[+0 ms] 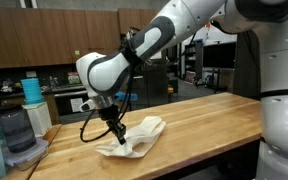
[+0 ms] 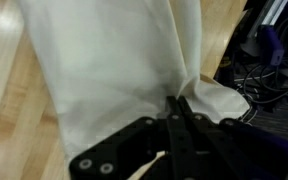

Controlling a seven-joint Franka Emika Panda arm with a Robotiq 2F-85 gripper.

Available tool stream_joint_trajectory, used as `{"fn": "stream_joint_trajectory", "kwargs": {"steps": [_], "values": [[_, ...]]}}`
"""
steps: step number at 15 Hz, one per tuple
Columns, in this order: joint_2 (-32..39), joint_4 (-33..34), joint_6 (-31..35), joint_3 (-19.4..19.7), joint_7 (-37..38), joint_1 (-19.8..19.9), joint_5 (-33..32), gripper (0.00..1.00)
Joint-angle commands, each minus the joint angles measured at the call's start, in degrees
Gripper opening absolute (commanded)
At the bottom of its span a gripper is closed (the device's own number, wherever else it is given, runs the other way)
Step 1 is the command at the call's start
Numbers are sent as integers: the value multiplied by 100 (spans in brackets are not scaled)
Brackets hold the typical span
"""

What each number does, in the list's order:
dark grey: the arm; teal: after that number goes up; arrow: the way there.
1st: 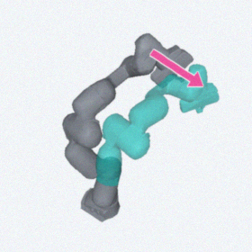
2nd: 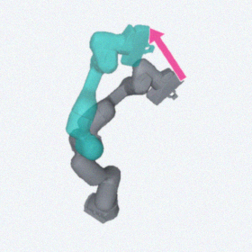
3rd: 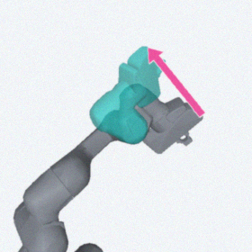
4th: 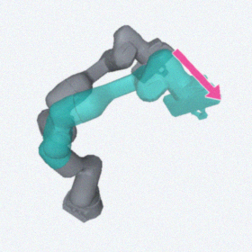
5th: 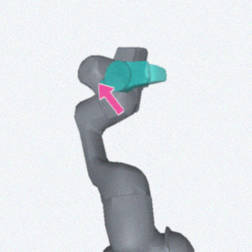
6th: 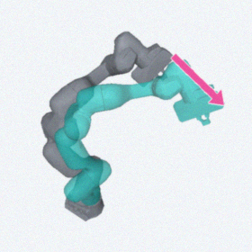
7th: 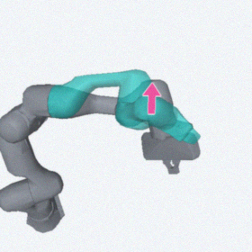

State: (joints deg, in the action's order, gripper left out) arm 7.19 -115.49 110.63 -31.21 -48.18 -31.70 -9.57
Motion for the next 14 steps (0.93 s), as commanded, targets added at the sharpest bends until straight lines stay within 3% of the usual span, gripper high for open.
{"fn": "stream_joint_trajectory", "kwargs": {"steps": [1,4,8,11,14], "values": [[-64,660,-310,-48,312,-75,-182,1],[-408,763,50,-1,417,52,74,1],[-1175,278,686,292,352,457,1039,1],[-1990,-731,1264,745,24,703,2249,1],[-2421,-1676,1848,1213,-207,691,3344,1]]}}
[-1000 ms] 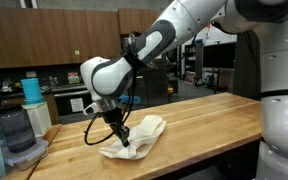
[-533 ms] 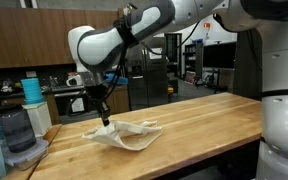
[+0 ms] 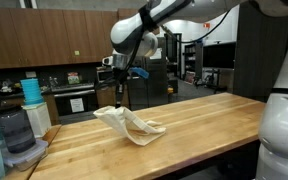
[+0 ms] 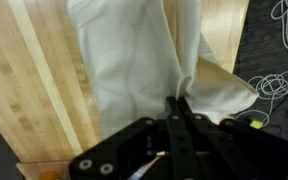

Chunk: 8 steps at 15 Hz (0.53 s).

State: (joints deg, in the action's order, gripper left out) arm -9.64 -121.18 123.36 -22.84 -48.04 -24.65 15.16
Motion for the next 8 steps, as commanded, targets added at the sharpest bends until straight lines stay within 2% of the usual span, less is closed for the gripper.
{"fn": "stream_joint_trajectory", "kwargs": {"steps": [1,5,8], "values": [[-881,-1469,736,533,-284,-37,1217,1],[-1406,-2937,1315,1053,-567,-112,2569,1],[-1692,-3849,1583,1380,-1130,-64,3457,1]]}}
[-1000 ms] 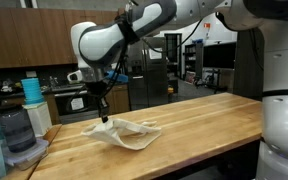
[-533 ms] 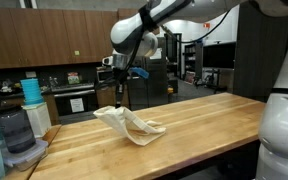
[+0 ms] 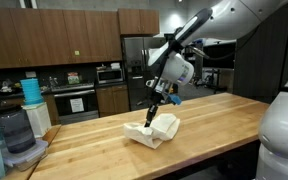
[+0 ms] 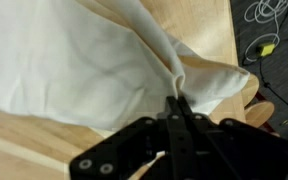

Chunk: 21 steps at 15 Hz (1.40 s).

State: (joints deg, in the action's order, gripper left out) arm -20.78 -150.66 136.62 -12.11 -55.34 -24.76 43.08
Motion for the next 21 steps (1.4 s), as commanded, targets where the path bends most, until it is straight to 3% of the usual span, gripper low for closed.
{"fn": "stream_joint_trajectory", "kwargs": {"steps": [1,2,3,7,11,16,21], "values": [[-610,-1065,247,369,-540,-9,820,1],[-620,-1193,255,421,-670,27,956,1],[-246,-845,201,445,-661,124,910,1],[-275,-831,-16,218,-418,244,320,1],[-234,-255,-513,-376,939,212,-1574,1],[-36,1041,-1930,-975,2571,13,-3776,1],[227,2140,-3039,-1192,3193,-107,-4704,1]]}}
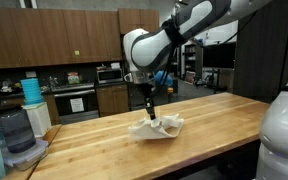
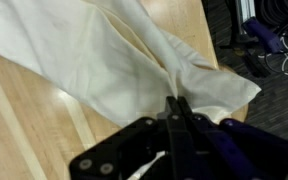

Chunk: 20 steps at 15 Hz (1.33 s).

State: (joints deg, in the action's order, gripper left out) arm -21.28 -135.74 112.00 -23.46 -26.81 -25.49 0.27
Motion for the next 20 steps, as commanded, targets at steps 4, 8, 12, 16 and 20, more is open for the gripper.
{"fn": "stream_joint_trajectory", "kwargs": {"steps": [4,8,12,16,20], "values": [[293,1225,-1184,-19,902,67,-602,1],[155,1558,-1638,189,1316,238,-452,1],[-129,1552,-1796,562,1532,431,-157,1],[-854,812,-1467,1167,1536,647,590,1],[-1378,-462,-842,1758,1434,913,1375,1]]}}
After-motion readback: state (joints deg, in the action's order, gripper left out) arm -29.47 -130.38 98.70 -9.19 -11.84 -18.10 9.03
